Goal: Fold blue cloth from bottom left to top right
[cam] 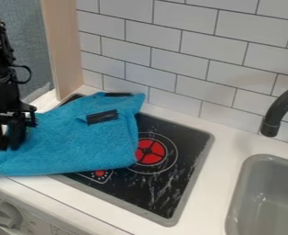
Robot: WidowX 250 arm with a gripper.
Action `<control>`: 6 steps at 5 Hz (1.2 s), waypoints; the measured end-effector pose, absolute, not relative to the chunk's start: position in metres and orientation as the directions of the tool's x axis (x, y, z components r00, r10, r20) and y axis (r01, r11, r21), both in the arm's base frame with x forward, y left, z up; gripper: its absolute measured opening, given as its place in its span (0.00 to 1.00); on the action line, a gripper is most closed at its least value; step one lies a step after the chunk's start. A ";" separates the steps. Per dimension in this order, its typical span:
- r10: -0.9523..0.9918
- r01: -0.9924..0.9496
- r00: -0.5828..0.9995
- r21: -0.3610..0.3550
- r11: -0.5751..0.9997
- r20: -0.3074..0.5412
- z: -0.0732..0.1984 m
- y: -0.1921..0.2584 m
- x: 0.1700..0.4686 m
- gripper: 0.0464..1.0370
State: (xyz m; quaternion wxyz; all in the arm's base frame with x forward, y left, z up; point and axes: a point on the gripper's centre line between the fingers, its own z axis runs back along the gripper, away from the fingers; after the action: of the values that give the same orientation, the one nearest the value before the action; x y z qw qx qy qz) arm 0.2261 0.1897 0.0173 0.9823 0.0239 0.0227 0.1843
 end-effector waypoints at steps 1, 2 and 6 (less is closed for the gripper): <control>0.379 -0.377 0.925 0.061 0.924 -0.036 0.016 0.189 0.224 0.18; 0.382 -0.379 0.924 0.074 0.922 -0.026 0.017 0.191 0.224 0.07; 0.380 -0.383 0.919 -0.005 0.924 -0.102 0.043 0.177 0.222 0.02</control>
State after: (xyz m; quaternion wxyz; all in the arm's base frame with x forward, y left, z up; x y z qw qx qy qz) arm 0.2219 0.1772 0.0426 0.9795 -0.0122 0.0495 0.1946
